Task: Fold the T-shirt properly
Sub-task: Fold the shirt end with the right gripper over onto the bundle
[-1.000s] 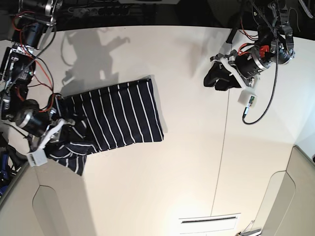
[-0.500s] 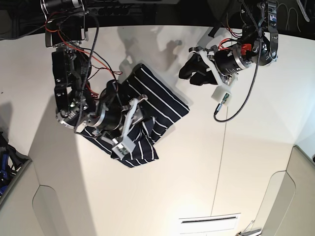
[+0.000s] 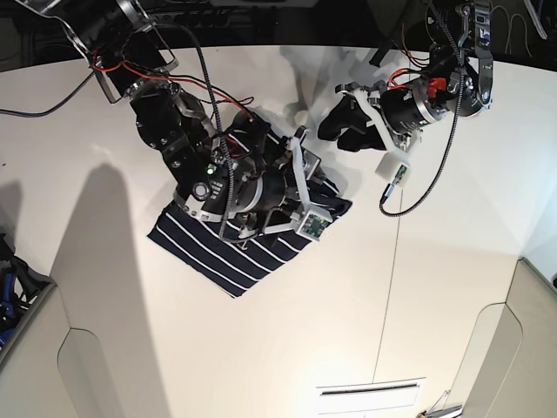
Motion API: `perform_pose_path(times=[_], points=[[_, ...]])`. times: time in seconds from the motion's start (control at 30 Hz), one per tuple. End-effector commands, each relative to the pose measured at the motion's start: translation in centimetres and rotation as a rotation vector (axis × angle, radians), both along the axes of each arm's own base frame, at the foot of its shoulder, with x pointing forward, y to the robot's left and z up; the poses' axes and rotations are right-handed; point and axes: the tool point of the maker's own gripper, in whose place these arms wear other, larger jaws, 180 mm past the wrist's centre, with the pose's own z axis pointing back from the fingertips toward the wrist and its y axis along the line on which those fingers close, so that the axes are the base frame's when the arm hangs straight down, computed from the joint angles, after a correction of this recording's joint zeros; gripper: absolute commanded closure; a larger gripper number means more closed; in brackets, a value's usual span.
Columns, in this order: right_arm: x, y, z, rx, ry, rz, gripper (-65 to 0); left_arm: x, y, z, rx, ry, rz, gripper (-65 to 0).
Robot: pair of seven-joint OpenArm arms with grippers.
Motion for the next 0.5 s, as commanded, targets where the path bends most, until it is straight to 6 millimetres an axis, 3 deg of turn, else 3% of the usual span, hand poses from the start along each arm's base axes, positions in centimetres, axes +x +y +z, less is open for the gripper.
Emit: perform_pose_path(times=[0.0, 0.13, 0.2, 0.27, 0.37, 0.47], points=[[0.8, 0.7, 1.5, 0.034, -0.041, 0.012, -38.2, 0.7, 0.1, 1.1, -0.016, -0.039, 0.007, -31.6], [1.3, 0.6, 2.0, 0.047, -0.046, -0.018, -37.9, 1.3, 1.9, 1.5, -0.013, -0.055, 0.061, -31.5], [2.2, 0.2, 2.5, 0.048, -0.059, -0.050, -36.5, 1.5, 2.7, 2.1, -0.021, -0.078, 0.076, -27.1], [3.4, -0.7, 3.0, 0.042, -0.081, -0.084, -26.4, 1.4, 2.8, 2.9, -0.017, -0.113, 0.039, -17.9], [5.5, -2.4, 4.3, 0.051, -0.121, -0.146, -1.3, 1.1, 2.1, 4.3, -0.024, -0.131, -0.001, -9.1], [7.9, -3.9, 6.4, 0.105, -0.168, -0.213, 0.0, 1.4, 1.5, 6.2, -0.025, -0.191, -0.020, -8.3]])
